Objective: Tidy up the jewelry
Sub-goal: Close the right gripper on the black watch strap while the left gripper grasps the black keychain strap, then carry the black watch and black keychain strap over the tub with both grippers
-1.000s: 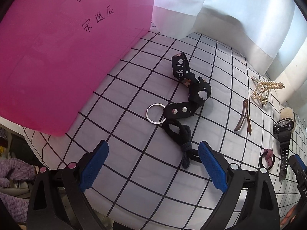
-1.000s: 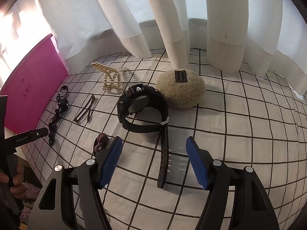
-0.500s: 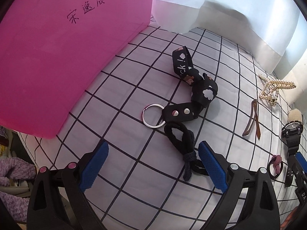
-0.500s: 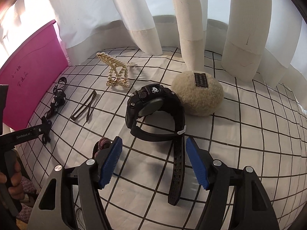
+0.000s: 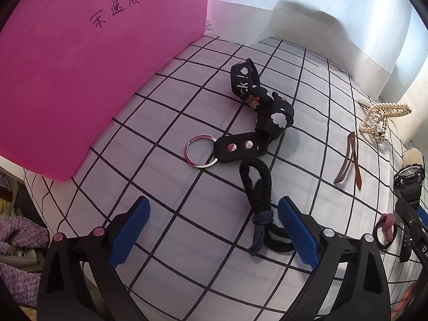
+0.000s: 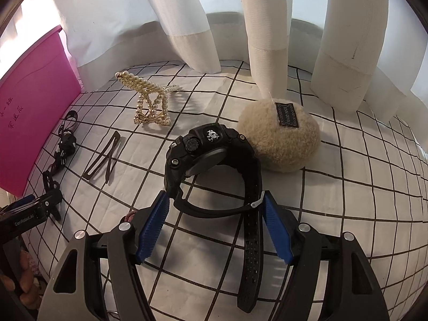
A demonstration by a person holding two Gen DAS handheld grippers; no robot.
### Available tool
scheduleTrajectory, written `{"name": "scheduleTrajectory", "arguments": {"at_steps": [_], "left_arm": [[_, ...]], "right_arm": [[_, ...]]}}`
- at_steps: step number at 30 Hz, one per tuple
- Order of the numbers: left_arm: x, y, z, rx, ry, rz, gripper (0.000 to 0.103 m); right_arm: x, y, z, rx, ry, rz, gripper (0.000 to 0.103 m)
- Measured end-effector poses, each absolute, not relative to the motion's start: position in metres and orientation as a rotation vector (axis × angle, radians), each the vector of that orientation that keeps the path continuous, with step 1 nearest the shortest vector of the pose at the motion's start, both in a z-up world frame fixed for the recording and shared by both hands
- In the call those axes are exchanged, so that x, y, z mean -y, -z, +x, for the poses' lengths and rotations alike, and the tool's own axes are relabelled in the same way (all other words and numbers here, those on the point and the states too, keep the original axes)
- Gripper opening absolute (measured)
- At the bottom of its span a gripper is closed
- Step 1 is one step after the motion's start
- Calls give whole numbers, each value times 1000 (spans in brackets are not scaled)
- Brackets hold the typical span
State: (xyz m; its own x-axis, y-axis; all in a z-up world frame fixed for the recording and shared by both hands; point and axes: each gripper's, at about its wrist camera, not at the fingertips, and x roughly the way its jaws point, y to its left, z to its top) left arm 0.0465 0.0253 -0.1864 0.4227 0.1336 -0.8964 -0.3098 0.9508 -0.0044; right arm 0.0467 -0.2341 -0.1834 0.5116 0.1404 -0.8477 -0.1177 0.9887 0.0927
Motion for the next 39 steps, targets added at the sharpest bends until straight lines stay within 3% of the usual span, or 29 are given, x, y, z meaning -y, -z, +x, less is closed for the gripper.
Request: {"name": "scheduleTrajectory", "arguments": {"at_steps": [13, 19, 25, 26, 27, 28, 39], "left_arm": [[-20, 187, 27, -993, -283, -149, 97], [-19, 186, 24, -974, -267, -144, 94], [-3, 179, 12, -926, -201, -93, 57], [0, 177, 11, -922, -191, -84, 45], [2, 176, 10, -918, -177, -73, 25], [5, 175, 9, -919, -162, -60, 16], [-2, 165, 4, -932, -139, -64, 13]], "right_arm": [[219, 191, 65, -987, -116, -37, 74], [217, 192, 63, -966, -122, -33, 73], [220, 190, 50, -952, -131, -16, 66], [220, 190, 49, -949, -135, -15, 66], [221, 190, 47, -946, -141, -11, 66], [222, 190, 45, -943, -146, -5, 66], [233, 181, 25, -932, -179, 44, 65]]}}
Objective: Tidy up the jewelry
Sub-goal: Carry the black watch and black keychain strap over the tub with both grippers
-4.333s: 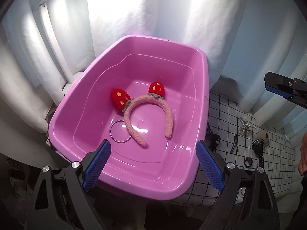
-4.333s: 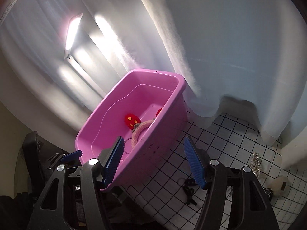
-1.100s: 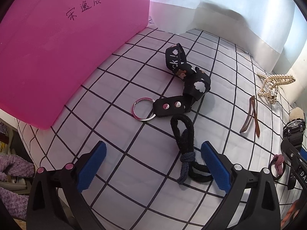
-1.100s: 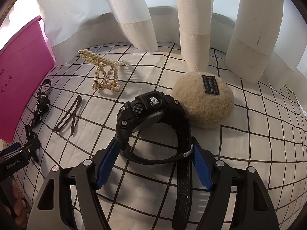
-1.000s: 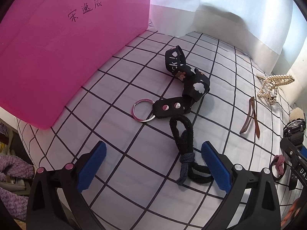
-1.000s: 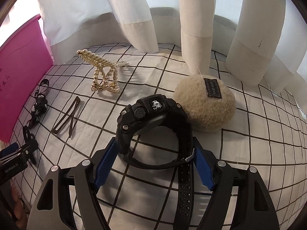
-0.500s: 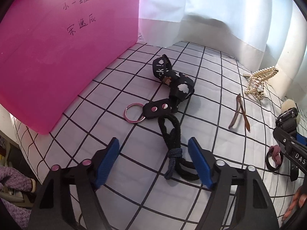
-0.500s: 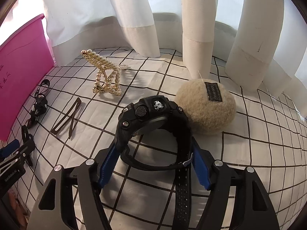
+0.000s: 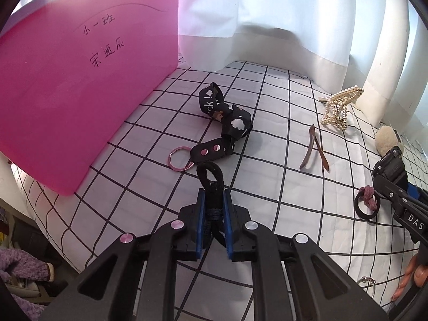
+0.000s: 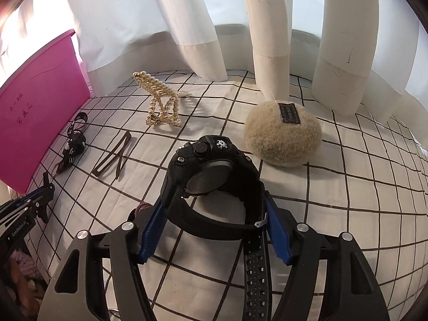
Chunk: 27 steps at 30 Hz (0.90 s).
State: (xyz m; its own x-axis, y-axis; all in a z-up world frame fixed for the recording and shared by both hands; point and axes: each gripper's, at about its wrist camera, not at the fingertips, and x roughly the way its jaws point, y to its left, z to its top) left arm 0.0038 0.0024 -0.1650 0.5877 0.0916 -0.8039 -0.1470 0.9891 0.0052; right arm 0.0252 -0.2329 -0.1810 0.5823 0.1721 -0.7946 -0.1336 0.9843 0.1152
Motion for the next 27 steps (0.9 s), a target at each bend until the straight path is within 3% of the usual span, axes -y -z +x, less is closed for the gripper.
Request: {"name": "scheduleTrajectory", "arguments": {"at_steps": [10, 27], "left_arm": [[-4, 110, 0, -886, -87, -55, 13], [-70, -16, -7, -710, -54, -93, 13]], "right_arm": [[238, 134, 6, -890, -179, 50, 65], [173, -11, -6, -677, -295, 9, 65]]}}
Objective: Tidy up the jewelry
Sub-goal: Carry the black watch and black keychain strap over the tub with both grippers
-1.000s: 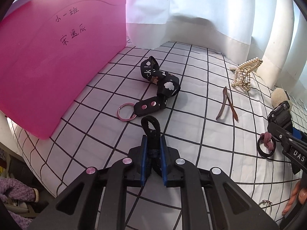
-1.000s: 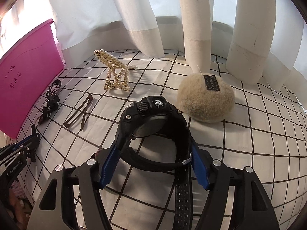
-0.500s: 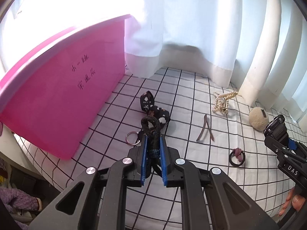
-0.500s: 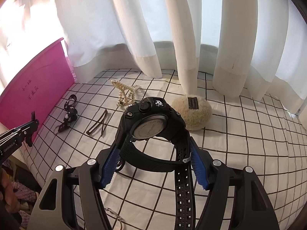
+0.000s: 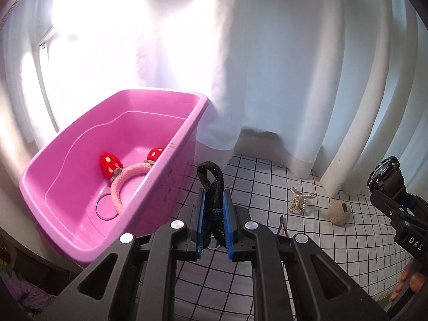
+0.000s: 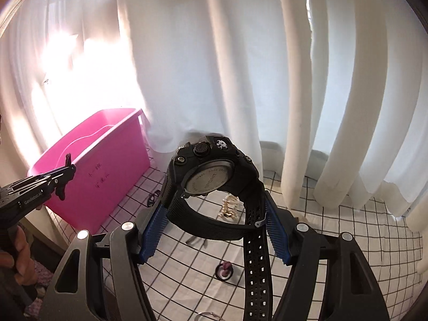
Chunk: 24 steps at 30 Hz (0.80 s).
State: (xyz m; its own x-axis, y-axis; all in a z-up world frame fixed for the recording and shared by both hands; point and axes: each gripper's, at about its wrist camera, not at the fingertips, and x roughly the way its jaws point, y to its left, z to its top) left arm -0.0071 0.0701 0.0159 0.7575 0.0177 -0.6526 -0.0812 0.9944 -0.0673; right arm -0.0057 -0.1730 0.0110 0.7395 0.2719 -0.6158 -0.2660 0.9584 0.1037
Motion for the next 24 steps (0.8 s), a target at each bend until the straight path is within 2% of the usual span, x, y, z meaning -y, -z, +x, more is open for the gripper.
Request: {"name": "scheduleTrajectory", "arguments": {"at_steps": [13, 24], "left_arm": [[-180, -46, -15, -667, -180, -143, 13], [-254, -35, 9, -728, -277, -199, 13]], "right_arm": [[26, -75, 32, -589, -600, -55, 65], [-90, -79, 85, -666, -763, -101, 65]]}}
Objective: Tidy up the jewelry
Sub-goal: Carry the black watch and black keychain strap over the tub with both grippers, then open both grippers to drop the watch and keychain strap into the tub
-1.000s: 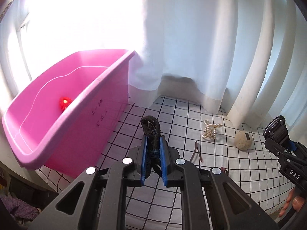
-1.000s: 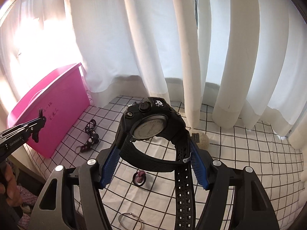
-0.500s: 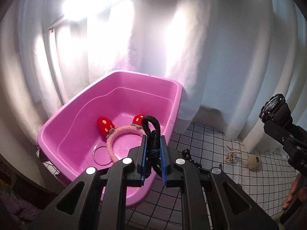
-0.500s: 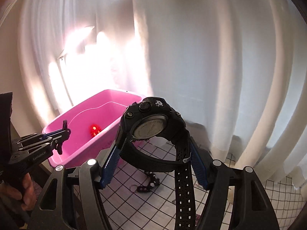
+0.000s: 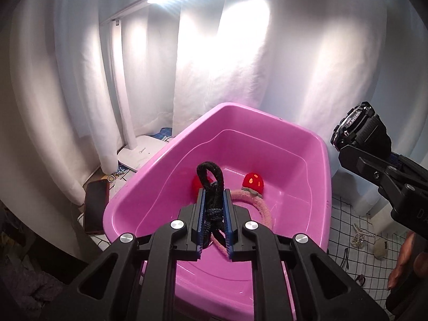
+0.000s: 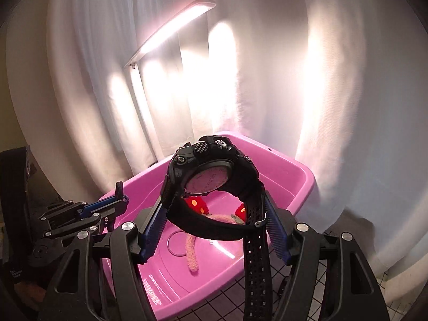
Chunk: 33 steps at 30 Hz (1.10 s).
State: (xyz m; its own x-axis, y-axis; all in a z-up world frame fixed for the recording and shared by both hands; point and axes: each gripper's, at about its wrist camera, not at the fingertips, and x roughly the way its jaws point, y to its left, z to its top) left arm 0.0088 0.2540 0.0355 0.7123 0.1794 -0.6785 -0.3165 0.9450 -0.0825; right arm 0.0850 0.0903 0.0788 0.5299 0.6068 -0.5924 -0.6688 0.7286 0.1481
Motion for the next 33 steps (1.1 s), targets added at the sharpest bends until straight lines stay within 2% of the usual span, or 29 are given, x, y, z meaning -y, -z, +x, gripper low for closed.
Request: {"name": "scheduleTrajectory", "arguments": {"at_steps": [8, 14, 20, 33], "left_arm": [[-281, -7, 34, -856, -309, -231, 13], [-287, 11, 55, -962, -272, -264, 13], [-292, 25, 70, -1041, -272, -269, 13], [-295, 36, 83, -1099, -254, -278, 14]], "right_arm": [[-143, -50, 125, -806, -764, -181, 65], [-170, -18, 164, -1004, -745, -202, 65], [-187, 2, 185, -1125, -723, -247, 65], [-199, 23, 203, -1207, -679, -270, 66]]}}
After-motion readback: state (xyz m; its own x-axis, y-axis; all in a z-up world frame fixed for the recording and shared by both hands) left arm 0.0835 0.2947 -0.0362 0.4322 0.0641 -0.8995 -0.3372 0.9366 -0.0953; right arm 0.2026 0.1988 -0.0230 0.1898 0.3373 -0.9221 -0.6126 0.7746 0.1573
